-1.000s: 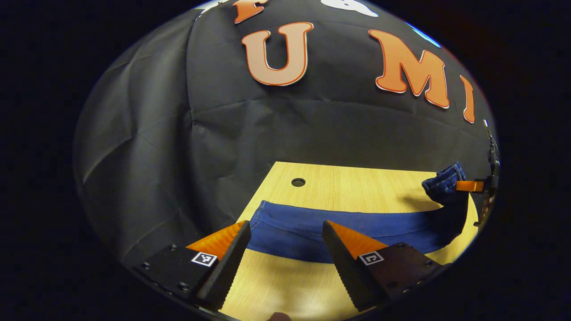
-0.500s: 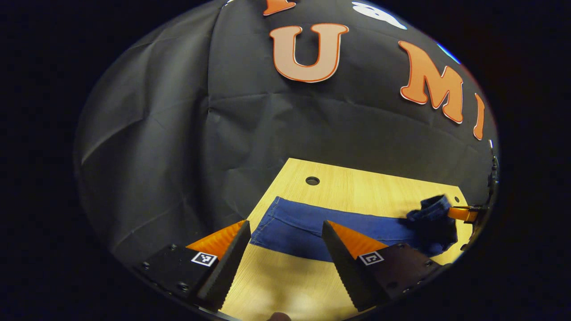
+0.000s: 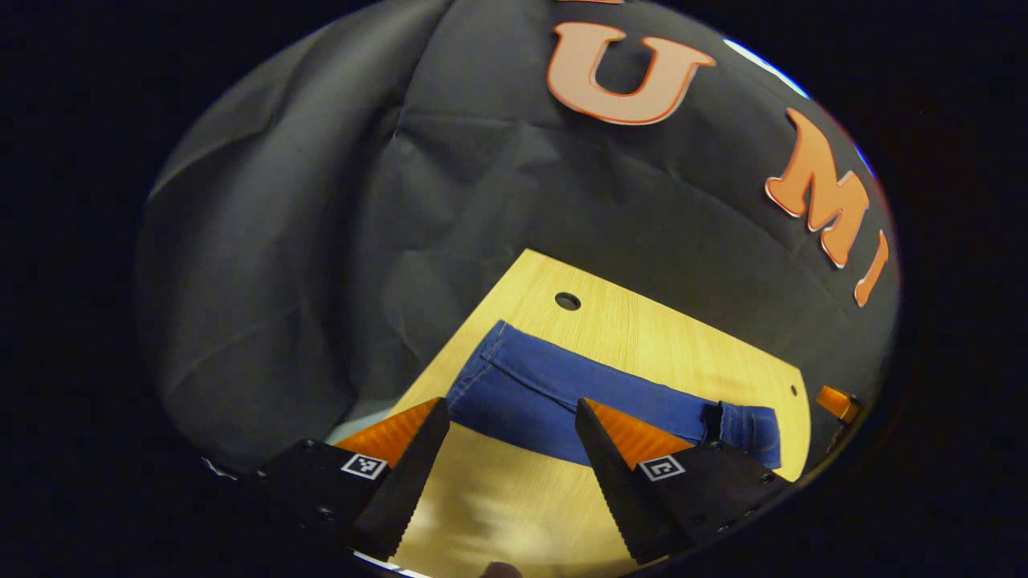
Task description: Grasp the waist and the cuffs of the jeans and fold them to make the two legs overlap; first hold the waist and fold one-third of the jeans toward the cuffs, then hold the cuffs and fold the remaining one-third in the same direction to finish folding.
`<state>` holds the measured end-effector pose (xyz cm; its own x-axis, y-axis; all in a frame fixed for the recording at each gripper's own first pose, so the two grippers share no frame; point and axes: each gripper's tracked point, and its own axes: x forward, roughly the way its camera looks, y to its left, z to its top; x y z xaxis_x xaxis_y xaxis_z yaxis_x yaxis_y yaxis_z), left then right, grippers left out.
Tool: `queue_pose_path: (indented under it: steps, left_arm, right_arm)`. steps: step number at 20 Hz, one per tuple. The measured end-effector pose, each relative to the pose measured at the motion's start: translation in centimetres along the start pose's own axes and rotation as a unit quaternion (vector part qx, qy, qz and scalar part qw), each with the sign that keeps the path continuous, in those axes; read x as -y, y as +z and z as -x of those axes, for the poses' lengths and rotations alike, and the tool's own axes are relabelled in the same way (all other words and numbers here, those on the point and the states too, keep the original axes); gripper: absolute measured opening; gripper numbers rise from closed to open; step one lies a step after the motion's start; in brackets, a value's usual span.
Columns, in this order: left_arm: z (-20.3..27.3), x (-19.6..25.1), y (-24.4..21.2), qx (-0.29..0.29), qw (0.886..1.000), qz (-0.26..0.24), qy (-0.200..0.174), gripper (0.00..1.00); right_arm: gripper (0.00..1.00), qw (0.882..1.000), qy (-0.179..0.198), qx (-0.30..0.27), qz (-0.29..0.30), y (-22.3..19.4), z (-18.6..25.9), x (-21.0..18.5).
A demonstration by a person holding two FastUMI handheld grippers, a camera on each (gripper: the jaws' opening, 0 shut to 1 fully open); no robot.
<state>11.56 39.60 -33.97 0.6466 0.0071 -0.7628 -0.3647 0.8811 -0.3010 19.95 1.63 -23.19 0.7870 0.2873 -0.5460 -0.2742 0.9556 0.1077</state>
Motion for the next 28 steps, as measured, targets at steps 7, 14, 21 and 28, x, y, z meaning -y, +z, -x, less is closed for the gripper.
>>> queue_pose_path:
  steps: [7, 14, 21, 28]
  left_arm:
    - [-3.0, -3.7, -1.7, -0.101, 0.978, 0.173, -0.048, 0.98]
    - [-5.3, -5.1, -3.5, -0.158, 0.957, 0.239, -0.049, 0.98]
    - [-7.9, -4.2, -2.5, -0.139, 0.950, 0.264, -0.090, 0.94]
    - [-11.6, -0.8, -2.4, -0.138, 0.959, 0.222, -0.112, 0.87]
  right_arm:
    - [0.95, 0.996, -0.072, 0.043, -0.022, 2.8, 4.2, 2.5]
    - [0.95, 0.991, -0.115, 0.062, -0.023, 4.4, 7.2, 3.8]
    - [0.95, 0.991, -0.114, 0.068, -0.015, 5.9, 7.9, 3.7]
    - [0.95, 0.990, -0.124, 0.061, -0.010, 5.3, 8.9, 4.2]
